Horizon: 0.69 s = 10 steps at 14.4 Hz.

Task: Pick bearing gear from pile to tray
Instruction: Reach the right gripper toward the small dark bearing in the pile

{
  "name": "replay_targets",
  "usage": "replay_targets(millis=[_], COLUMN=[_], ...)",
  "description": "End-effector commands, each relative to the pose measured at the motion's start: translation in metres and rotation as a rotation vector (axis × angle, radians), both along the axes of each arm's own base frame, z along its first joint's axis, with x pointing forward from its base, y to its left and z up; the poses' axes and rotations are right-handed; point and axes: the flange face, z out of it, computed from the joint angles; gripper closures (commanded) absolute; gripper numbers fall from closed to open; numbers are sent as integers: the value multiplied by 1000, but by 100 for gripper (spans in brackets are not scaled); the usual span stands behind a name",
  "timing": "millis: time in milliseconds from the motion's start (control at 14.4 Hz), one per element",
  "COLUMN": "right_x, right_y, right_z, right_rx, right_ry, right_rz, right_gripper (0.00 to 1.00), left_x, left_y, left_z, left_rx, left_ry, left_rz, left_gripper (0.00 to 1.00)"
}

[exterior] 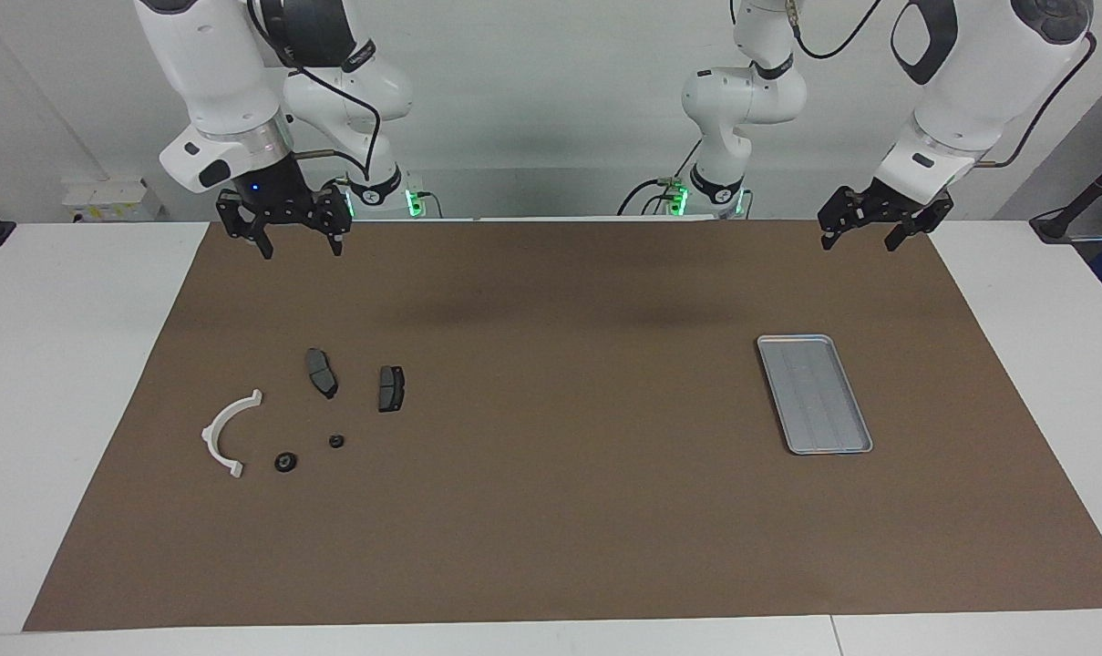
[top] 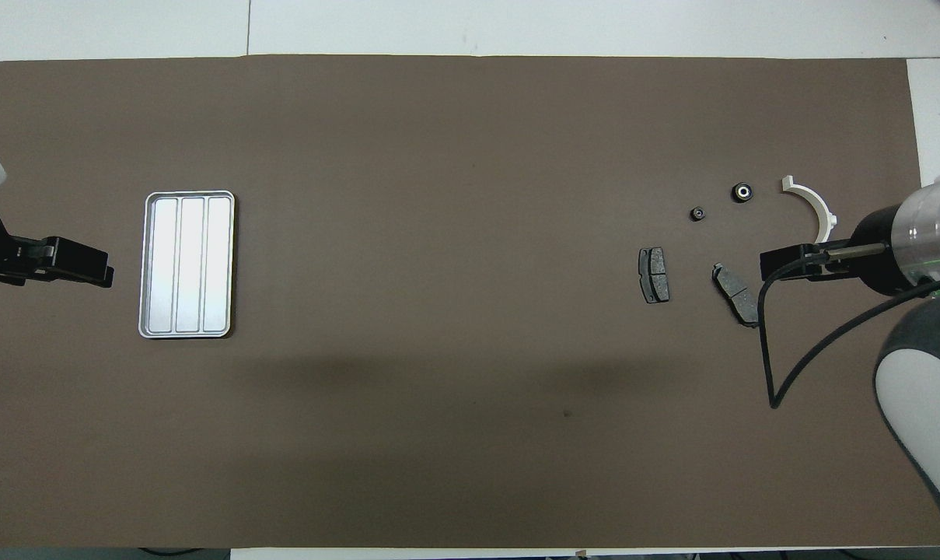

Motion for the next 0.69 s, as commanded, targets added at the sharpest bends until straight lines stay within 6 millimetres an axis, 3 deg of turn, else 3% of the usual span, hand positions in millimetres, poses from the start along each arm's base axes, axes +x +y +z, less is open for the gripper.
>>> replay_targets(millis=[0, 208, 625], right_x=[-2, 1, 28], right_y=[-12, -21, -27], right_z=[-20, -31, -63], right_rx=[19, 18, 24], right_ry=[-11, -6, -37], right_rz=[-33, -57, -97], right_gripper=[0, 0, 0], left_x=[-3, -3, -3], left_y=[0, -1, -1], left_z=[5, 5, 5], left_rx=[-15, -15, -15], left_ry=[-8, -8, -8], left_rz=[-5, -6, -6], left_gripper=[0, 0, 0])
